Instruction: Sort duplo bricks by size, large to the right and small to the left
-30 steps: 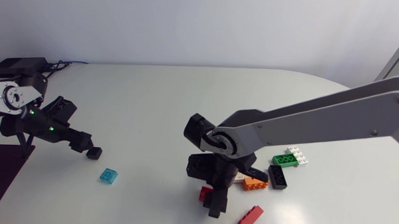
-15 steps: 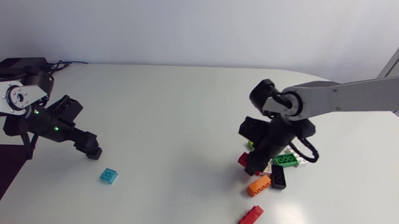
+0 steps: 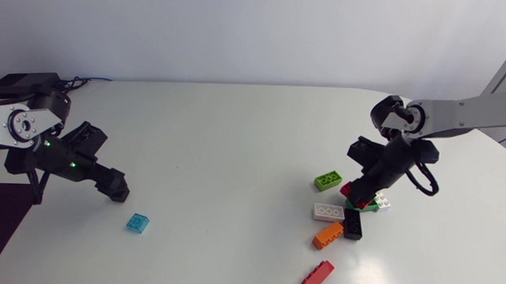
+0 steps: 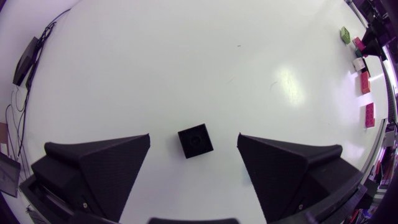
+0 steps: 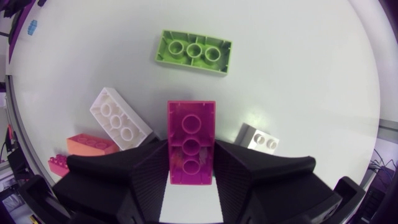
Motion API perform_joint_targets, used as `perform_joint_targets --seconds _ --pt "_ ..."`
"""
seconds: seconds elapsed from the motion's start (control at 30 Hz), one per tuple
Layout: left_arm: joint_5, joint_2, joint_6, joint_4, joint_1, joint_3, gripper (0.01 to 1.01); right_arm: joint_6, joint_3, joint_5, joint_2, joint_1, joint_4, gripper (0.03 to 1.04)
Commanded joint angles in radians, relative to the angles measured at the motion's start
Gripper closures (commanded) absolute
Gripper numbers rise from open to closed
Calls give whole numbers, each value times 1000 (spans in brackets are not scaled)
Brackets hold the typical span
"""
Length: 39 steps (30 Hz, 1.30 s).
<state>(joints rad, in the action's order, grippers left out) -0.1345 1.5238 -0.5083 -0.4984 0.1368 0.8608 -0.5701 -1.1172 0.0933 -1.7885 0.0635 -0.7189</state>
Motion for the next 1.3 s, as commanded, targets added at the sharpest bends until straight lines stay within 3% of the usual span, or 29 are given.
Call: perform_joint_targets --seconds 0.0,0.17,0.4,0.53,0.83,1.27 --pt "-4 -17 -2 -6 -6 -17 56 -11 11 -26 -34 -5 -8 56" --pt "-4 -34 4 -8 -8 -17 56 -5 73 -6 90 56 -22 61" --pt "-4 -56 4 -8 -6 -23 56 96 180 2 374 366 -155 61" --pt "-4 -73 4 -8 -6 -39 56 107 273 -3 474 513 -172 61" --pt "-4 -96 1 -8 4 -74 56 127 433 -47 518 647 -163 62" --pt "-5 -106 4 -8 0 -80 56 84 482 -136 488 696 -7 62"
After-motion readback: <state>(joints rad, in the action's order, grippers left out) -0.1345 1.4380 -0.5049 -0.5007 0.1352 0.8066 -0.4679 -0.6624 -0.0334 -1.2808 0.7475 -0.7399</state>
